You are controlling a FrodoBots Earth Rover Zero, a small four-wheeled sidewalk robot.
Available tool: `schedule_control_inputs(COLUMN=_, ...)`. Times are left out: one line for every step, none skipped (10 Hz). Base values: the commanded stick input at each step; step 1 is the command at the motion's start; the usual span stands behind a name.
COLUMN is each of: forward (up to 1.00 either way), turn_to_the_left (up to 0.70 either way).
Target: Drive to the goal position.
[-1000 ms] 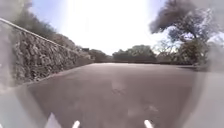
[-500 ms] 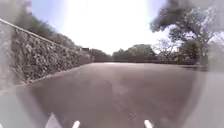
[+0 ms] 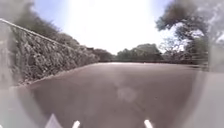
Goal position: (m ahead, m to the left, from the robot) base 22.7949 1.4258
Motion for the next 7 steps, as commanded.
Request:
schedule_control_inputs(forward=0.70, turn_to_the_left=0.00)
schedule_control_inputs(forward=0.70, turn_to_the_left=0.00)
schedule_control_inputs(forward=0.70, turn_to_the_left=0.00)
schedule_control_inputs(forward=0.70, turn_to_the_left=0.00)
schedule_control_inputs(forward=0.70, turn_to_the_left=0.00)
schedule_control_inputs(forward=0.70, turn_to_the_left=0.00)
schedule_control_inputs(forward=0.70, turn_to_the_left=0.00)
